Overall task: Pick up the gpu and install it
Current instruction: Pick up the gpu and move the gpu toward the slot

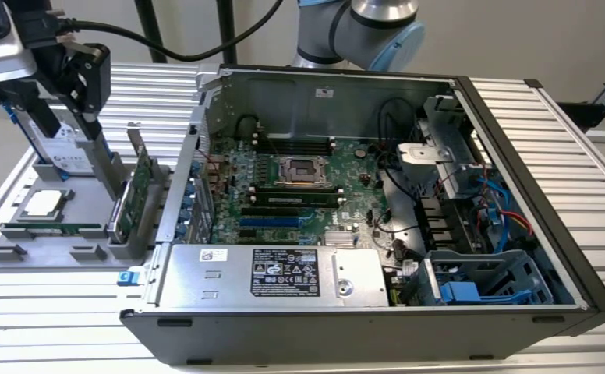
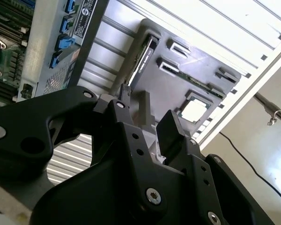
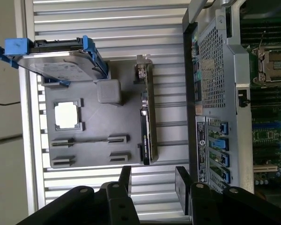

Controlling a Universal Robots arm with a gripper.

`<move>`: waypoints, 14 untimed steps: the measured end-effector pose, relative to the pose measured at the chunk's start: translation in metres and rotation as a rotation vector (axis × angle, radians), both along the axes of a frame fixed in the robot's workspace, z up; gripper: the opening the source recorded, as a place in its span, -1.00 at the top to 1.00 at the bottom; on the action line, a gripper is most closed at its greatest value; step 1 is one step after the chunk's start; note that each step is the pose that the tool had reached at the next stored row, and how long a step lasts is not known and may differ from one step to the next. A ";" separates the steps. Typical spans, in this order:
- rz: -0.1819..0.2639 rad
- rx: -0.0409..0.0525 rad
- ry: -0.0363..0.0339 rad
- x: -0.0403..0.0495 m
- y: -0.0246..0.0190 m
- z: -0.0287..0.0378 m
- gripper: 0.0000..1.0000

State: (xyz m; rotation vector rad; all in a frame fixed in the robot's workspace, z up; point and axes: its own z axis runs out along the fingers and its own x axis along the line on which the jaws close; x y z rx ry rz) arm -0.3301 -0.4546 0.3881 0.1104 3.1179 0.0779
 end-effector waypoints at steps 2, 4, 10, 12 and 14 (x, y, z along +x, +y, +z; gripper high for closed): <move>0.000 -0.0010 0.0001 0.0000 0.0000 -0.0007 -1.00; 0.000 -0.0016 -0.0002 0.0000 0.0000 -0.0016 -1.00; 0.000 -0.0020 -0.0006 0.0000 0.0000 -0.0024 -1.00; 0.000 -0.0020 -0.0006 0.0000 0.0000 -0.0025 -1.00; 0.000 -0.0027 -0.0008 0.0000 0.0000 -0.0032 -1.00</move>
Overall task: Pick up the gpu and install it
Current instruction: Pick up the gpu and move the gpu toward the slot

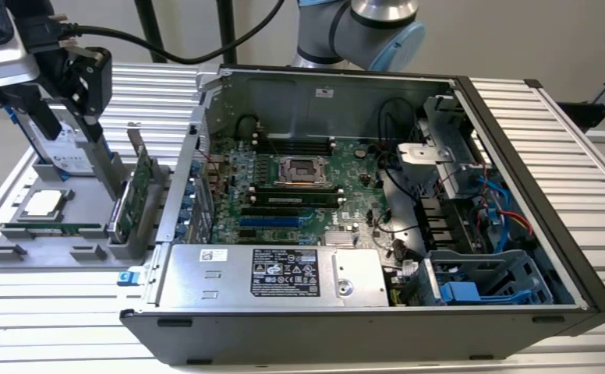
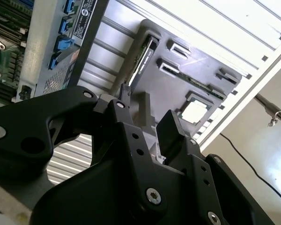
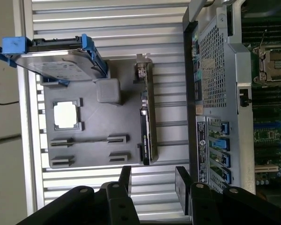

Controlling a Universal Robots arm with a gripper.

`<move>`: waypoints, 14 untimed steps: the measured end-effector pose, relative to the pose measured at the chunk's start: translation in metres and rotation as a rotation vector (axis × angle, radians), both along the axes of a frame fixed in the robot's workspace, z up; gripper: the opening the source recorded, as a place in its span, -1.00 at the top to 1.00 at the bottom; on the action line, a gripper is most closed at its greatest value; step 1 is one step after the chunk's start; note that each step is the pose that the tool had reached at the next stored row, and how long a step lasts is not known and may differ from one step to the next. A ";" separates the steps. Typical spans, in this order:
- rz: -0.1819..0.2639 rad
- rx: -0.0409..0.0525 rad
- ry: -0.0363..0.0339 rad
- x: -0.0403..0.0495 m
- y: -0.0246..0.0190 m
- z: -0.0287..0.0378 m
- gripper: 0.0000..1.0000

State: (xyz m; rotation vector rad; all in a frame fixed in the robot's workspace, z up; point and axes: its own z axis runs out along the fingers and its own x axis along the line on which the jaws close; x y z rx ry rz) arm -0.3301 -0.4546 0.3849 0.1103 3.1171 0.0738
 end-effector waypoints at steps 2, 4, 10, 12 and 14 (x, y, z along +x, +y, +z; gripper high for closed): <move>0.000 -0.0007 0.0001 0.0000 0.0000 -0.0006 -1.00; 0.000 -0.0014 -0.0002 0.0000 0.0000 -0.0015 -1.00; 0.000 -0.0028 -0.0002 0.0000 0.0000 -0.0040 -1.00; 0.000 -0.0033 -0.0003 0.0000 0.0000 -0.0050 -1.00; 0.000 -0.0038 -0.0003 0.0000 0.0000 -0.0059 -1.00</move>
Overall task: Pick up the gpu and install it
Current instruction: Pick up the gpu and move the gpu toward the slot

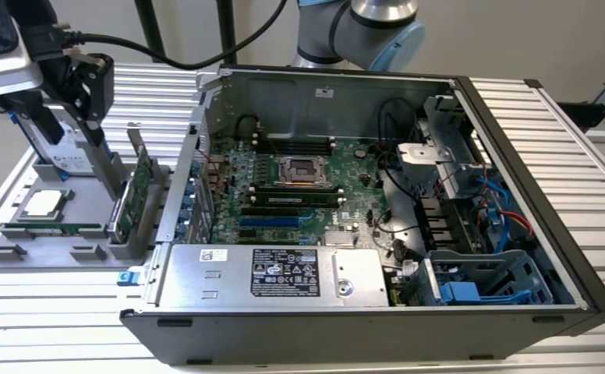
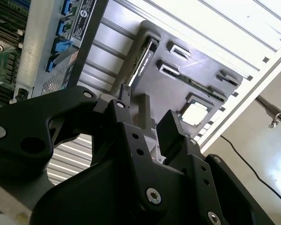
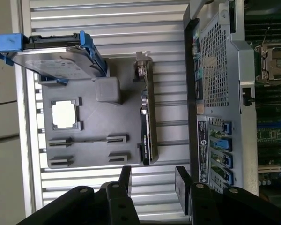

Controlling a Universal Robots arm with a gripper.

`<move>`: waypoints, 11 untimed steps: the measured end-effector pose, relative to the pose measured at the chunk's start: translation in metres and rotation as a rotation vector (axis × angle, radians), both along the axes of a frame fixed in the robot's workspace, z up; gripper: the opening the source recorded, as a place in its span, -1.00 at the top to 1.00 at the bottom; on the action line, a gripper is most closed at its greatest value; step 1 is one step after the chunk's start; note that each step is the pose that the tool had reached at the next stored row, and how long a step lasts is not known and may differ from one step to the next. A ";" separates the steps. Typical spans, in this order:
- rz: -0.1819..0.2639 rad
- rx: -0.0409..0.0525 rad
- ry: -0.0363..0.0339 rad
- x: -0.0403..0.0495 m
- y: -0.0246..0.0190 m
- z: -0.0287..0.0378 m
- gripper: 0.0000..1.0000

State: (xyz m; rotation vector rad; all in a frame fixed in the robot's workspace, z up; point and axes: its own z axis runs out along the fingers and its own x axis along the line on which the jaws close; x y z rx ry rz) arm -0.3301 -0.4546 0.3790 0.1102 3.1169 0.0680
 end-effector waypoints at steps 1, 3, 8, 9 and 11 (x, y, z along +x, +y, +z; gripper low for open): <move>0.000 -0.0002 0.0000 0.0000 0.0000 -0.0005 -1.00; 0.000 -0.0006 0.0000 0.0000 0.0000 -0.0013 -1.00; 0.000 -0.0015 0.0000 0.0000 0.0000 -0.0036 -1.00; 0.000 -0.0017 0.0000 0.0000 0.0000 -0.0041 -1.00; 0.000 -0.0022 0.0001 0.0000 0.0000 -0.0049 -1.00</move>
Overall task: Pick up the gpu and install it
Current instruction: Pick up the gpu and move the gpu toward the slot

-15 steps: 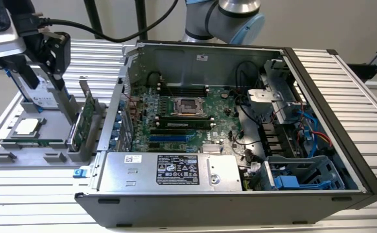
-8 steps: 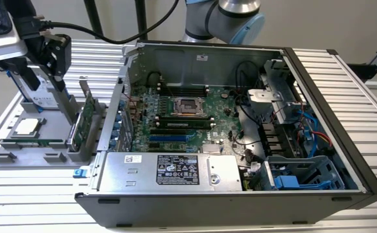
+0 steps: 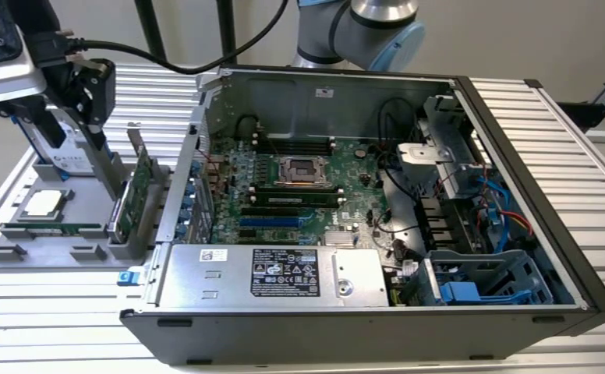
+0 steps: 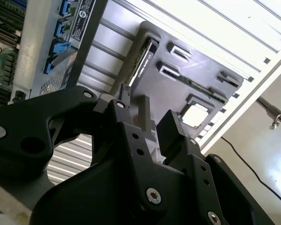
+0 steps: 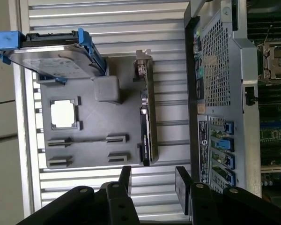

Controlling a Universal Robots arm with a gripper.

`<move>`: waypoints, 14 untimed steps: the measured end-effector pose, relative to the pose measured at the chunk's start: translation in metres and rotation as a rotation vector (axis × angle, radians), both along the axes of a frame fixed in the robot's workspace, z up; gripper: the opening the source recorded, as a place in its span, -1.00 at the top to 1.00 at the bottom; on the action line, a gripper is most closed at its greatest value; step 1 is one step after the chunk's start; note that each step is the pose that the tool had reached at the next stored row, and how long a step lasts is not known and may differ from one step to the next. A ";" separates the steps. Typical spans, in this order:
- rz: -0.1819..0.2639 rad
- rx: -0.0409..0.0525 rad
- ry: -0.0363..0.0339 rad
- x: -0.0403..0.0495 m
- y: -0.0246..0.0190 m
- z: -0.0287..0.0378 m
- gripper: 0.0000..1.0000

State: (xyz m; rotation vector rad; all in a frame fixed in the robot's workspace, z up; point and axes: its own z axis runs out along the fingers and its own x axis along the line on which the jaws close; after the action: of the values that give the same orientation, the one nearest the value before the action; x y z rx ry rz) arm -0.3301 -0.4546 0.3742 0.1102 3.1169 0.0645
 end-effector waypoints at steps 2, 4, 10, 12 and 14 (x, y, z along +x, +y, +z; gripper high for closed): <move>0.000 -0.0005 0.0000 0.0000 0.0000 -0.0008 -1.00; 0.000 -0.0009 0.0000 0.0000 0.0000 -0.0017 -1.00; 0.000 -0.0019 0.0000 0.0000 0.0000 -0.0042 -1.00; 0.000 -0.0021 -0.0001 0.0000 0.0000 -0.0051 -1.00; 0.000 -0.0025 -0.0001 0.0000 0.0000 -0.0059 -1.00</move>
State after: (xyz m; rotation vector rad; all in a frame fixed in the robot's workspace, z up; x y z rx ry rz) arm -0.3301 -0.4546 0.3683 0.1102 3.1169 0.0606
